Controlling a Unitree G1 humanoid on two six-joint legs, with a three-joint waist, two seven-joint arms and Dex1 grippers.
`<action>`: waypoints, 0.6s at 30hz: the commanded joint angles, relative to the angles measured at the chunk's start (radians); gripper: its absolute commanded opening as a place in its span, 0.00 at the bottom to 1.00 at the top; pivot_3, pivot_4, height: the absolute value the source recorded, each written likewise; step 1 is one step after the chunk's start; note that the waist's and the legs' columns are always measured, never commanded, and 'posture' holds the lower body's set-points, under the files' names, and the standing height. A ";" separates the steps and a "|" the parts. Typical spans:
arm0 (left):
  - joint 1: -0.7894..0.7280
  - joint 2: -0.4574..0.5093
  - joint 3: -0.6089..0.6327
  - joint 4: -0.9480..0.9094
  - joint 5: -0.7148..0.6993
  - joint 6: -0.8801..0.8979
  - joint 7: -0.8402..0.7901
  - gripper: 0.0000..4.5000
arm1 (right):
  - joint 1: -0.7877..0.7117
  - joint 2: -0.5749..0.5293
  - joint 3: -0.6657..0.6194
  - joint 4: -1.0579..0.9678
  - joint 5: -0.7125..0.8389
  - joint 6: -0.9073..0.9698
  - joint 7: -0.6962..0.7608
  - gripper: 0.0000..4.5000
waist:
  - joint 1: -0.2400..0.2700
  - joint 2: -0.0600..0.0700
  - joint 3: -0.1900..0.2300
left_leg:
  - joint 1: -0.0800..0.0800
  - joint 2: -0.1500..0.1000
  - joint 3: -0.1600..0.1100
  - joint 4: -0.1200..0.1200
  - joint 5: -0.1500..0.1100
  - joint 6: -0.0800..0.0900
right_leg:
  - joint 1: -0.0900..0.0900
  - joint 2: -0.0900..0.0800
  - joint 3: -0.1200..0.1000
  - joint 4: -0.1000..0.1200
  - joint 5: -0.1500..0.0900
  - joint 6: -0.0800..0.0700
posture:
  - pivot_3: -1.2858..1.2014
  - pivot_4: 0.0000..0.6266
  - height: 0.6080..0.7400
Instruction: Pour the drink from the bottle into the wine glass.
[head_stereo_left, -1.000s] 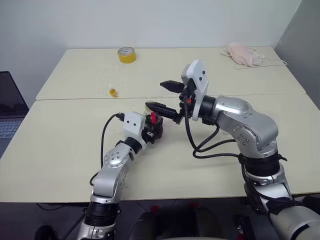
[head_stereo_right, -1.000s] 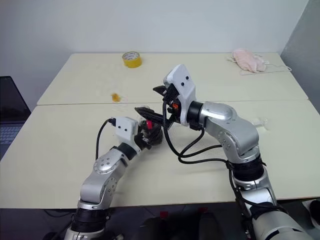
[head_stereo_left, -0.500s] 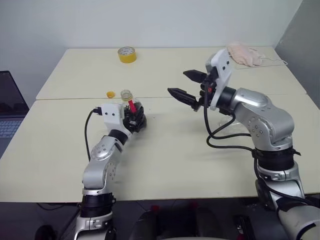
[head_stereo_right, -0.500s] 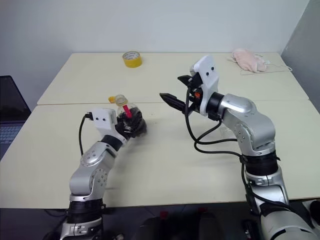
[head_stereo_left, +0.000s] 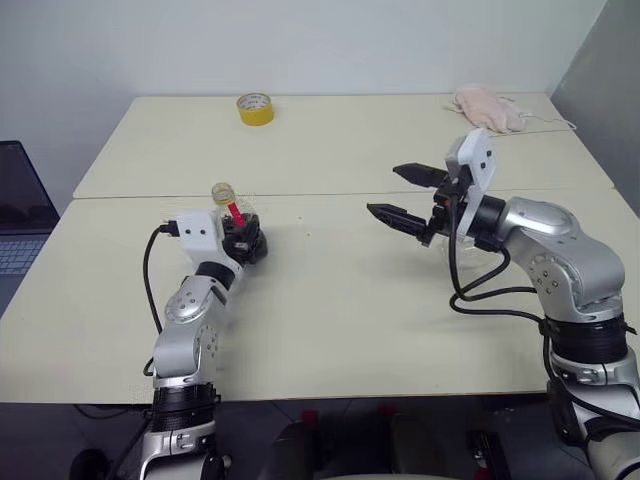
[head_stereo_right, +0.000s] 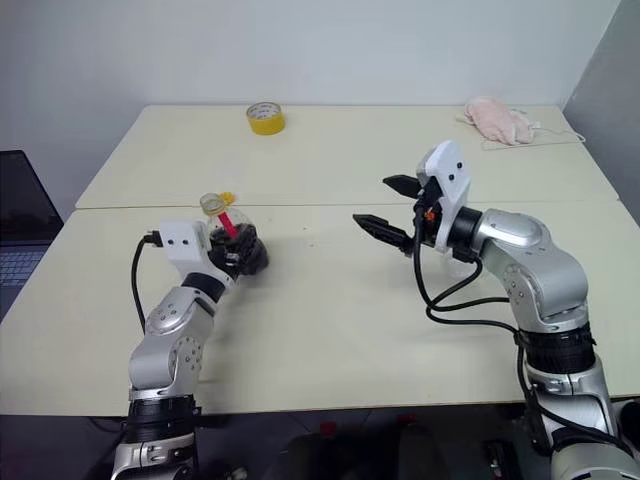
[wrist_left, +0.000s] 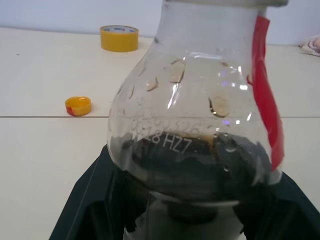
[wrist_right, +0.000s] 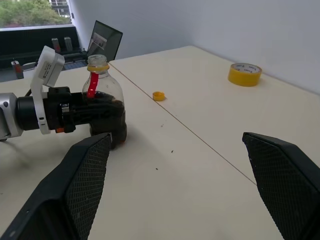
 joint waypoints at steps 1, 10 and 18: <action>-0.001 0.013 0.042 -0.021 -0.001 -0.033 0.023 0.58 | -0.010 -0.009 -0.029 -0.030 0.005 -0.027 0.000 0.99 | 0.000 0.000 0.000 | 0.000 0.000 0.000 0.000 0.000 0.000 | 0.000 0.000 0.000 0.000 0.000 0.000 | 0.52 0.24 1.00; 0.016 0.014 0.041 -0.039 -0.005 -0.021 0.010 1.00 | -0.014 -0.005 -0.011 -0.016 -0.004 -0.040 -0.004 1.00 | 0.009 0.000 0.000 | 0.000 0.000 0.000 0.001 0.000 0.000 | 0.000 0.000 0.000 0.000 0.000 0.000 | 0.52 0.24 1.00; 0.017 0.024 0.033 -0.056 -0.019 -0.013 -0.015 1.00 | -0.016 -0.019 -0.015 -0.008 -0.010 -0.048 0.006 1.00 | 0.009 0.000 0.000 | 0.000 0.000 0.000 0.001 0.000 0.000 | 0.000 0.000 0.000 0.000 0.000 0.000 | 0.52 0.24 1.00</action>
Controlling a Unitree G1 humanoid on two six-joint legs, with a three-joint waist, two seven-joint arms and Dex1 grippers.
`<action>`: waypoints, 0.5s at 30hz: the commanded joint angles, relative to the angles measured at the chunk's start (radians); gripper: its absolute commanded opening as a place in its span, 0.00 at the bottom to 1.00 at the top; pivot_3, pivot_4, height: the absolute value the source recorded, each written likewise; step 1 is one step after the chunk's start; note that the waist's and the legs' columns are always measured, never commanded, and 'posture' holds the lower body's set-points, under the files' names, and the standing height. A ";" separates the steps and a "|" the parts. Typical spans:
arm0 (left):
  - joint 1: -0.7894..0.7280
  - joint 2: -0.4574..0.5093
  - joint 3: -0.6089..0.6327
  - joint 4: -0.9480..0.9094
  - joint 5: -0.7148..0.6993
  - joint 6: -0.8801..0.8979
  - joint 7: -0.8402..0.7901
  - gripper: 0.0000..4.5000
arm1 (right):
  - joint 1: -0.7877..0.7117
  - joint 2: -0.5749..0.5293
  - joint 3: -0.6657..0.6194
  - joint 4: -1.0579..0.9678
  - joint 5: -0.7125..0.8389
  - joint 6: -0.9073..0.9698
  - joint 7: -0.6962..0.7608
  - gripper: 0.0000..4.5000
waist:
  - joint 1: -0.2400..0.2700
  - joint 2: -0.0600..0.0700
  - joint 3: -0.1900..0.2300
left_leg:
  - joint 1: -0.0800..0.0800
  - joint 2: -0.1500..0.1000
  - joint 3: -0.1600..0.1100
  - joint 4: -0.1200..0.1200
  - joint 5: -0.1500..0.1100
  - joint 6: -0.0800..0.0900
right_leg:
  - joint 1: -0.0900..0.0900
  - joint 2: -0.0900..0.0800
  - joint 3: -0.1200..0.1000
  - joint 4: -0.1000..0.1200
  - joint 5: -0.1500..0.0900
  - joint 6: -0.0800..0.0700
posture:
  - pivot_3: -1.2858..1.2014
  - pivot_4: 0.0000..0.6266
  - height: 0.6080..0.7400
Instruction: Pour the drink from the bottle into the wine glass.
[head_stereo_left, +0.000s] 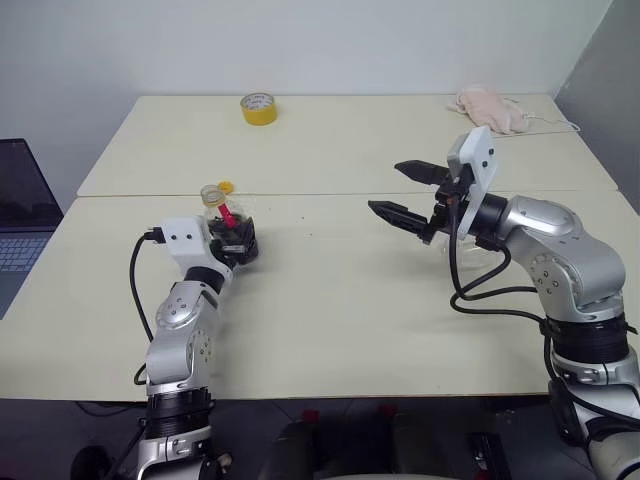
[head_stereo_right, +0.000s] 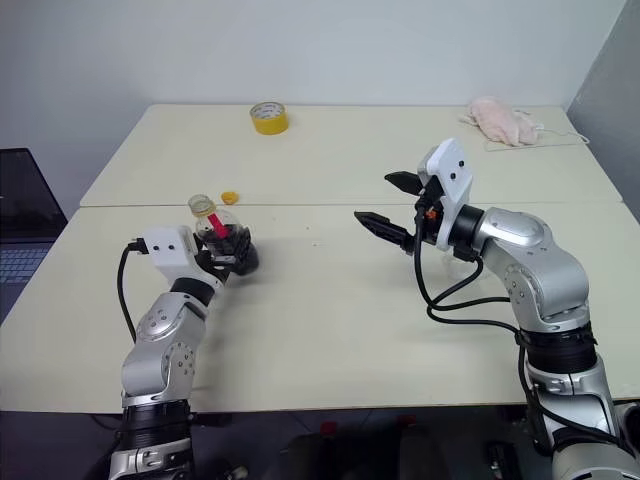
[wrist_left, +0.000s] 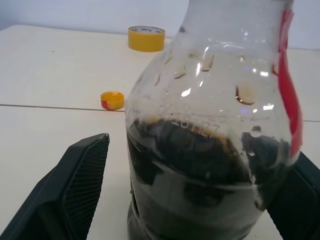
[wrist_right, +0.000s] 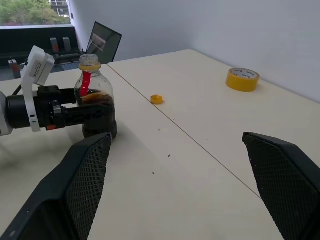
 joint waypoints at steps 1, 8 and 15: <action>-0.003 0.025 -0.001 -0.060 -0.022 -0.007 -0.037 1.00 | -0.015 -0.029 -0.022 -0.009 -0.006 -0.025 0.018 1.00 | 0.001 0.000 0.000 | 0.000 0.000 0.000 0.000 0.000 0.000 | 0.000 0.000 0.000 0.000 0.000 0.000 | 0.52 0.24 1.00; -0.008 0.068 0.018 -0.113 -0.065 0.030 -0.075 1.00 | 0.005 -0.096 -0.025 0.030 -0.027 -0.055 0.058 1.00 | 0.003 0.000 0.000 | 0.000 0.000 0.000 0.000 0.000 0.000 | 0.000 0.000 0.000 0.000 0.000 0.000 | 0.52 0.24 1.00; -0.010 0.092 0.030 -0.163 -0.092 0.062 -0.079 1.00 | 0.003 -0.091 -0.010 0.048 -0.040 -0.071 0.068 1.00 | 0.003 0.000 0.000 | 0.000 0.000 0.000 0.000 0.000 0.000 | 0.000 0.000 0.000 0.000 0.000 0.000 | 0.52 0.24 1.00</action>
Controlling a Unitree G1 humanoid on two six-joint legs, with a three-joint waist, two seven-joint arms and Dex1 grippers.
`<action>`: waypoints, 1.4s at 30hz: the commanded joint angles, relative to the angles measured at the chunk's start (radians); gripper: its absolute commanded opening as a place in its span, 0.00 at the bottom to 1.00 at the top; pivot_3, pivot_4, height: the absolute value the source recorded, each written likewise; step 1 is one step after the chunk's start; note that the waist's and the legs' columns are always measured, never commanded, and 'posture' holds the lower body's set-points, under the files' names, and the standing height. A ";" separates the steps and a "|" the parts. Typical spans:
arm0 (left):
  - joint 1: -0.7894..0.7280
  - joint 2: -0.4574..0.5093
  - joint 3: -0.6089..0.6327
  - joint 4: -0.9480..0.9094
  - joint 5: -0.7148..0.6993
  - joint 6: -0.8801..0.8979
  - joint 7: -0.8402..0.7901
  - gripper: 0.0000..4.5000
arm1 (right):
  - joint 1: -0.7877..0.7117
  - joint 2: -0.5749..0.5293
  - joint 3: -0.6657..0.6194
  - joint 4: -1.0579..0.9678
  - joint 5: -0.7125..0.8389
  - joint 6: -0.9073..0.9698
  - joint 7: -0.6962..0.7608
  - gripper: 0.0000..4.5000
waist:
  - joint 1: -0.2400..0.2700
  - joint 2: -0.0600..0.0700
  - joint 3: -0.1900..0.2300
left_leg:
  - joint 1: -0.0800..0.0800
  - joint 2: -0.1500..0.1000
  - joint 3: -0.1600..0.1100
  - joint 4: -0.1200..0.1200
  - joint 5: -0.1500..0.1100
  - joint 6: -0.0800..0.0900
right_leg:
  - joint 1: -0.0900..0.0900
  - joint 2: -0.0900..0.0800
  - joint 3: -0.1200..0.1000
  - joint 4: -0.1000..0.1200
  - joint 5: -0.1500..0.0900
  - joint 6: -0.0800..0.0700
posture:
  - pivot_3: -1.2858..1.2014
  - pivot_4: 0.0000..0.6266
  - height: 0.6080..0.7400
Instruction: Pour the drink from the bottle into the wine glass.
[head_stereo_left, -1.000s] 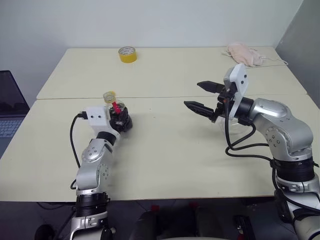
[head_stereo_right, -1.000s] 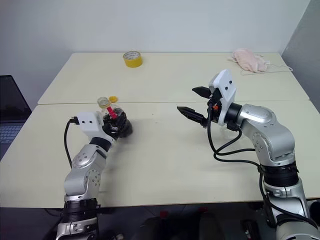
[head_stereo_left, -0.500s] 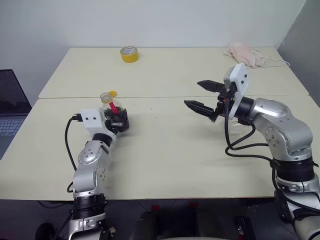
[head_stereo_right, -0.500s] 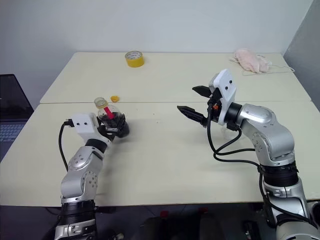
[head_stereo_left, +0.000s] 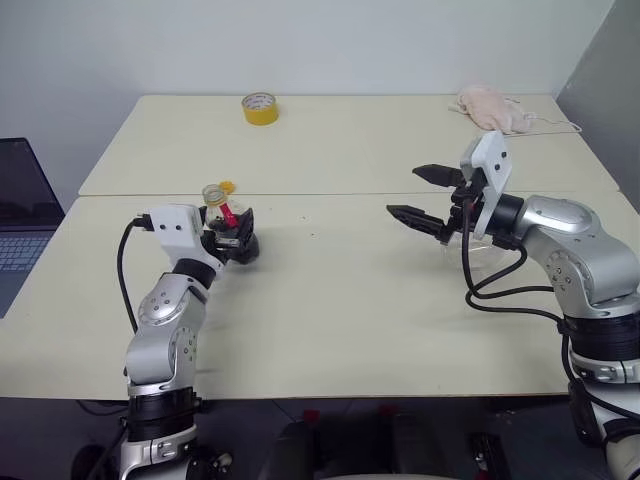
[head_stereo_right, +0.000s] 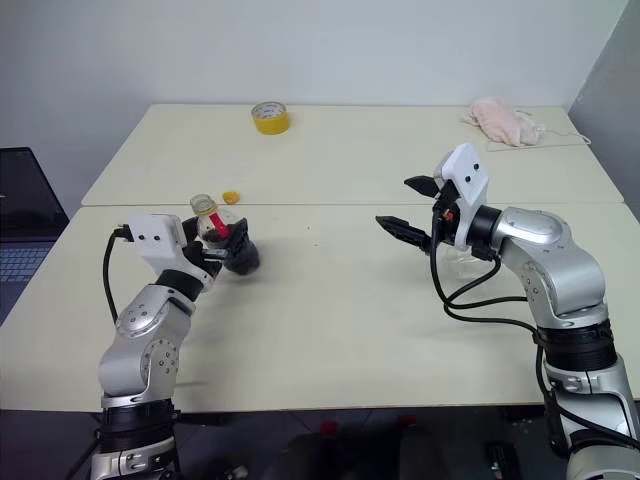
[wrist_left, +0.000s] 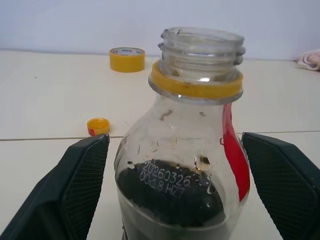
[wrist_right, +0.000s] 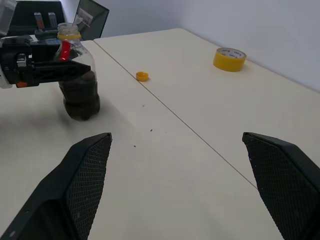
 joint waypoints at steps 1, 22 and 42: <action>-0.010 0.021 0.022 -0.066 -0.024 0.010 -0.005 1.00 | -0.010 -0.002 -0.010 -0.011 -0.008 -0.026 0.008 1.00 | 0.000 0.000 0.000 | 0.000 0.000 0.000 0.000 0.000 0.000 | 0.000 0.000 0.000 0.000 0.000 0.000 | 0.52 0.24 1.00; -0.032 0.067 0.004 -0.062 -0.042 0.068 -0.015 1.00 | -0.006 -0.008 -0.004 0.000 -0.024 -0.041 0.032 1.00 | 0.002 0.000 0.000 | 0.000 0.000 0.000 0.000 0.000 0.000 | 0.000 0.000 0.000 0.000 0.000 0.000 | 0.52 0.24 1.00; -0.016 0.016 -0.015 0.039 0.012 -0.006 0.004 0.74 | 0.011 0.000 -0.008 -0.023 -0.030 -0.026 0.011 1.00 | 0.002 0.000 0.000 | 0.000 0.000 0.000 0.001 0.000 0.000 | 0.000 0.000 0.000 0.000 0.000 0.000 | 0.52 0.24 1.00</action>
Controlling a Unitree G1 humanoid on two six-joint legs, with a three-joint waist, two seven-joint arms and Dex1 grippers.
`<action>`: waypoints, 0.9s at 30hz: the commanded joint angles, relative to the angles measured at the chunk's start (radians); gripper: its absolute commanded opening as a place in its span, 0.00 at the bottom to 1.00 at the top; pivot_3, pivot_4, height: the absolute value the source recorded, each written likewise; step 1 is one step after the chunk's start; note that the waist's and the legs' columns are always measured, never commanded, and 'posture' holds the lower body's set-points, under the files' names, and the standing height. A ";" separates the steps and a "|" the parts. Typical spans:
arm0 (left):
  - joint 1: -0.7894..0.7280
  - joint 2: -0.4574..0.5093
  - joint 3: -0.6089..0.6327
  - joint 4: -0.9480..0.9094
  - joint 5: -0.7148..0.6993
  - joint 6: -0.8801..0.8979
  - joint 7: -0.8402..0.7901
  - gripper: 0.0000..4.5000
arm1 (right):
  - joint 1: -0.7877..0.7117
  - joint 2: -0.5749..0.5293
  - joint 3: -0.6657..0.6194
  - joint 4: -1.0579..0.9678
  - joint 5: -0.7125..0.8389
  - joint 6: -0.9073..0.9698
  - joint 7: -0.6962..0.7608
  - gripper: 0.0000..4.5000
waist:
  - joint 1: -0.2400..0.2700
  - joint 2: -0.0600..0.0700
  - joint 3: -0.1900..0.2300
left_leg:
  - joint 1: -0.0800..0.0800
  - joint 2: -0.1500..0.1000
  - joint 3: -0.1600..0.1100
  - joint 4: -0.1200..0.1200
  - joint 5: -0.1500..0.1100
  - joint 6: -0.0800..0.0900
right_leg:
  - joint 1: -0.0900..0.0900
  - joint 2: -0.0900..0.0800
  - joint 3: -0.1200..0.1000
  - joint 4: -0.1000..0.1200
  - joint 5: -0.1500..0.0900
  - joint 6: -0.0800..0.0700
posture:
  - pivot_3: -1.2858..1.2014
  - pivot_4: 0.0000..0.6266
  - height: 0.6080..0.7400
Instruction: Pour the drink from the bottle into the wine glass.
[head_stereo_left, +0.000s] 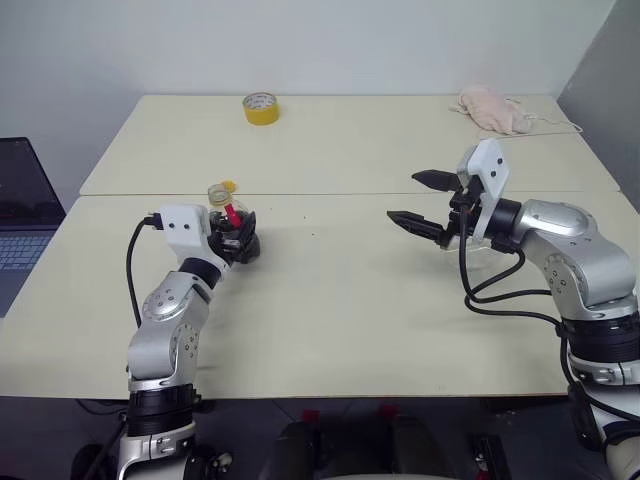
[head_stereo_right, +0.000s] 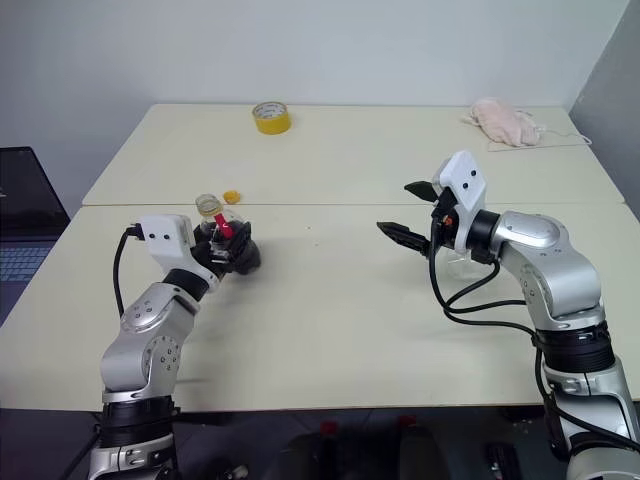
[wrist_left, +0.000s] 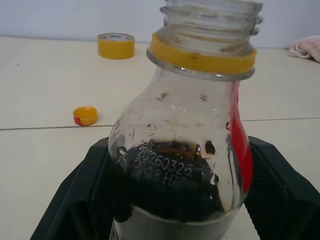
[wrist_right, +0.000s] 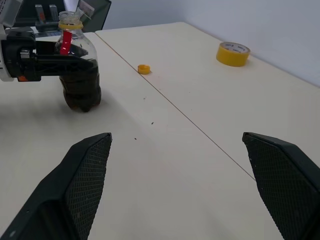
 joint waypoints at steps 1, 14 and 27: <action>-0.003 0.002 0.017 -0.001 0.015 -0.043 0.011 0.74 | -0.004 -0.001 -0.016 -0.036 0.004 -0.006 -0.003 1.00 | 0.000 0.000 0.000 | 0.000 0.000 0.000 0.000 0.000 0.000 | 0.000 0.000 0.000 0.000 0.000 0.000 | 0.52 0.24 1.00; -0.220 0.012 0.041 0.316 0.047 -0.220 0.008 0.74 | 0.000 0.013 -0.006 -0.040 -0.003 -0.005 -0.017 1.00 | 0.000 0.000 0.000 | -0.001 0.000 -0.001 0.001 0.000 0.000 | 0.000 0.000 -0.001 0.000 0.000 0.000 | 0.52 0.24 1.00; -0.390 0.000 0.039 0.646 0.051 -0.371 -0.038 0.74 | 0.017 0.009 -0.010 -0.063 -0.006 0.007 -0.038 1.00 | 0.000 0.000 0.000 | -0.001 -0.001 -0.001 0.001 0.000 0.000 | 0.000 0.000 -0.002 0.001 0.000 0.000 | 0.52 0.24 1.00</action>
